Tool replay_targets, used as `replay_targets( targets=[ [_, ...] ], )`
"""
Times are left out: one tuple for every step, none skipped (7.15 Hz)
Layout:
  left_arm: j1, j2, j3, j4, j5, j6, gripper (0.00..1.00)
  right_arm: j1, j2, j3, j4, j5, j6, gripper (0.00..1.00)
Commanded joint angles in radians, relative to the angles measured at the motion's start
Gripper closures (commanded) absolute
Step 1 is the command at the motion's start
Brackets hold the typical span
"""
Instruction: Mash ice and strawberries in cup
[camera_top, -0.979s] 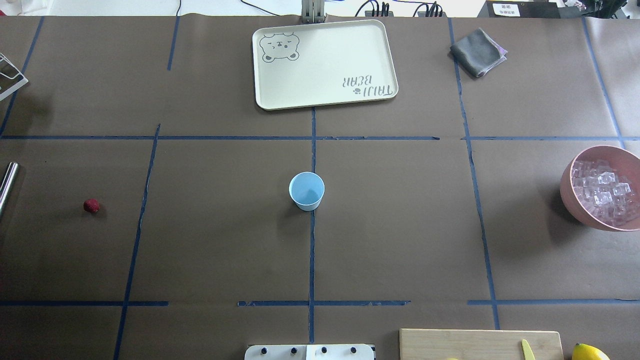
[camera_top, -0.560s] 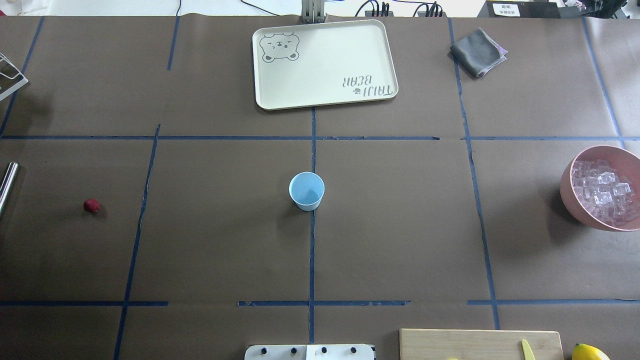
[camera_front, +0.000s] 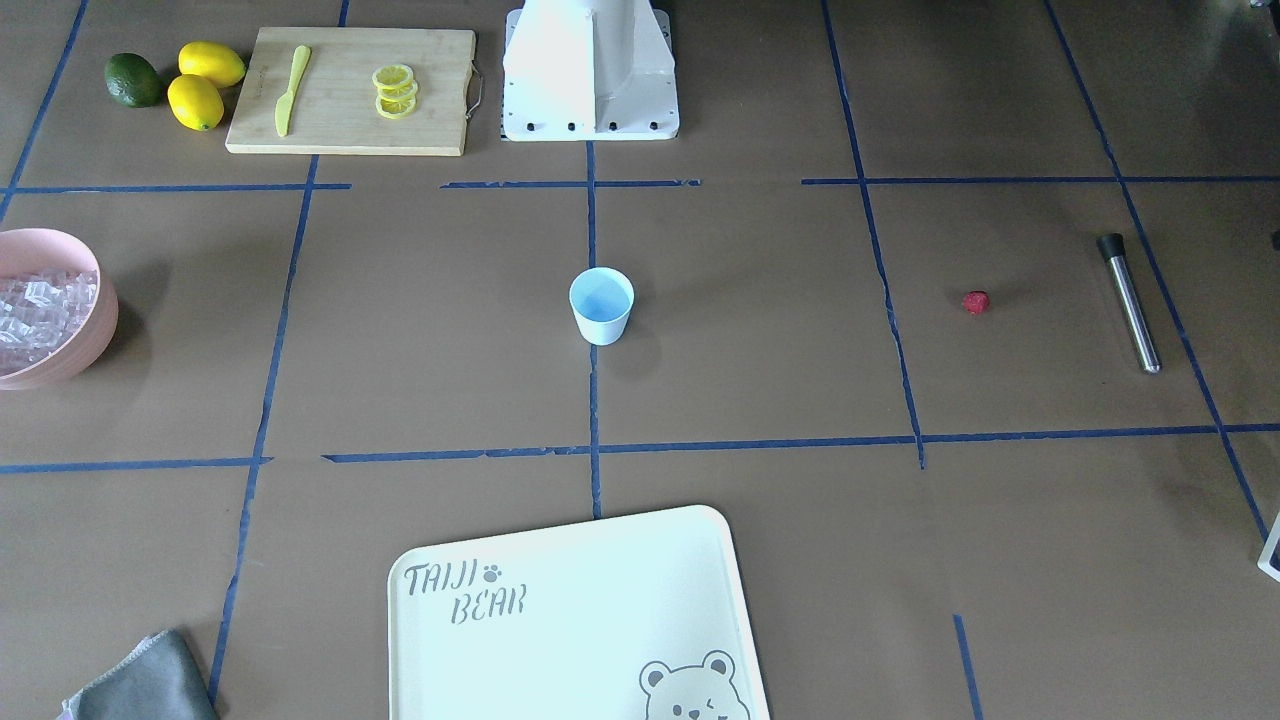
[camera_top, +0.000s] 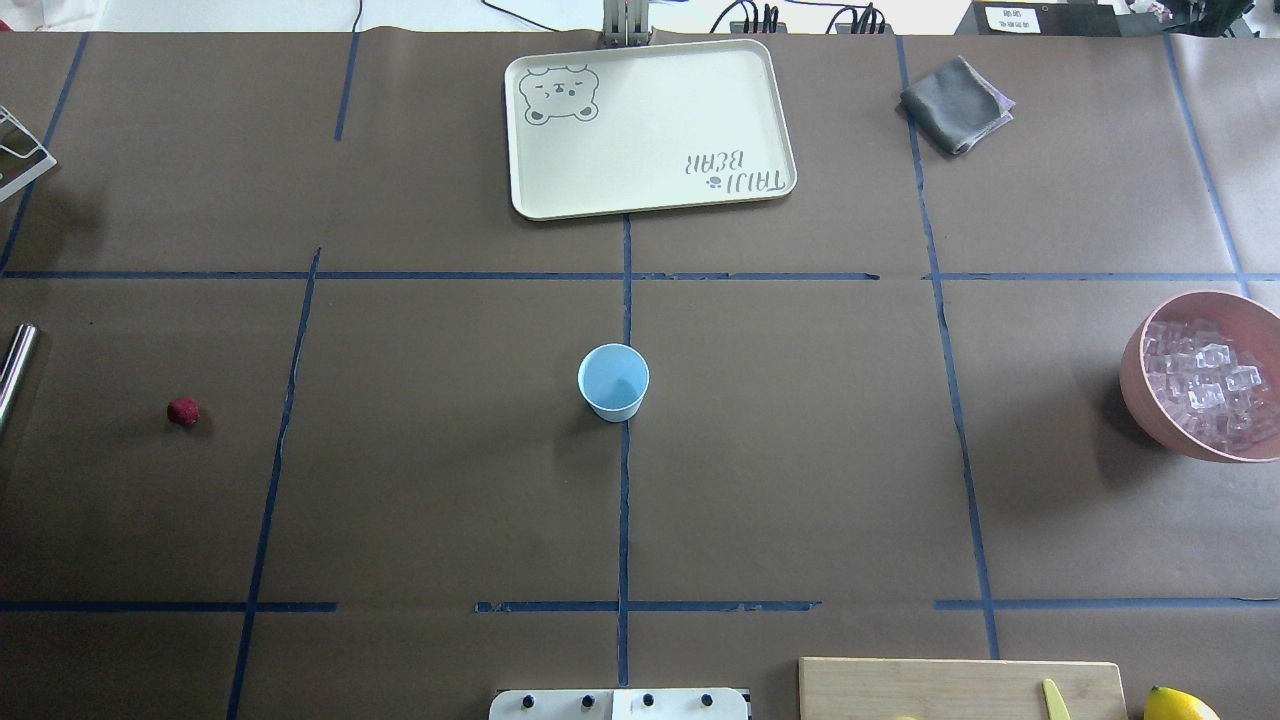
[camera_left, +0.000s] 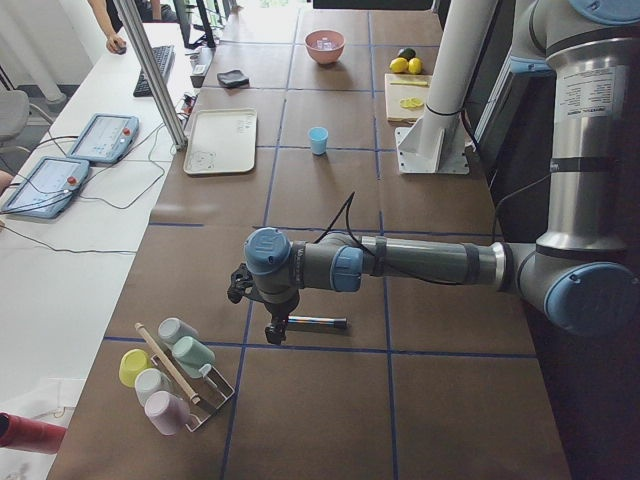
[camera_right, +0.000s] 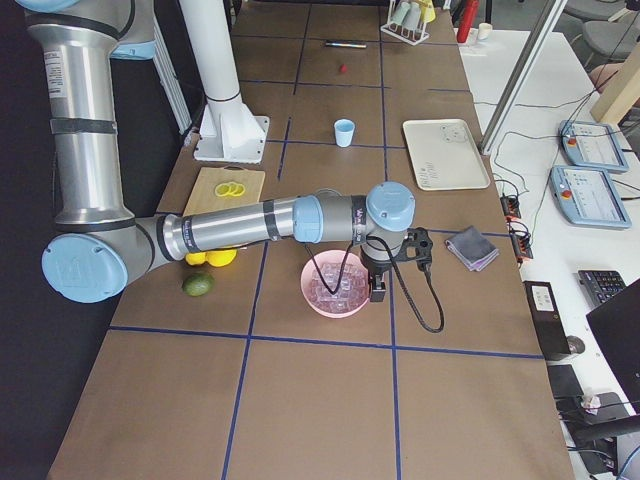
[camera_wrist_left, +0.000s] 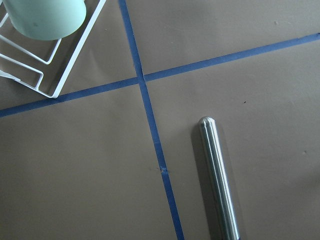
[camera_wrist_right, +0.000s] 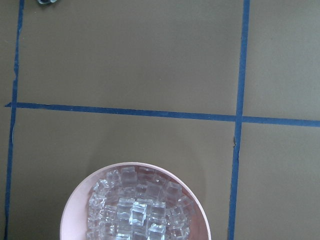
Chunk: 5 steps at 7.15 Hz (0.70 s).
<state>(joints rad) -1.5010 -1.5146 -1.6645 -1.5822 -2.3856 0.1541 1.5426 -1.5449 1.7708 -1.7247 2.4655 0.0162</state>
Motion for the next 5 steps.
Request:
replay_targets(
  targets=[
    [0.002, 0.029, 0.002, -0.009, -0.01, 0.001, 0.0, -0.01, -0.035, 0.044, 0.004, 0.018, 0.001, 0.0],
    [0.002, 0.033, -0.003, -0.009, -0.01, 0.001, 0.0, -0.065, -0.061, 0.056, 0.005, 0.012, 0.007, 0.0],
    [0.002, 0.033, 0.0, -0.009, -0.012, 0.001, 0.0, -0.126, -0.066, 0.064, 0.025, -0.02, 0.13, 0.01],
    [0.002, 0.033, -0.003, -0.009, -0.012, -0.001, 0.0, -0.181, -0.073, 0.081, 0.127, -0.042, 0.356, 0.01],
    [0.002, 0.033, -0.004, -0.009, -0.012, -0.001, 0.0, -0.249, -0.133, 0.081, 0.287, -0.065, 0.575, 0.02]
  ],
)
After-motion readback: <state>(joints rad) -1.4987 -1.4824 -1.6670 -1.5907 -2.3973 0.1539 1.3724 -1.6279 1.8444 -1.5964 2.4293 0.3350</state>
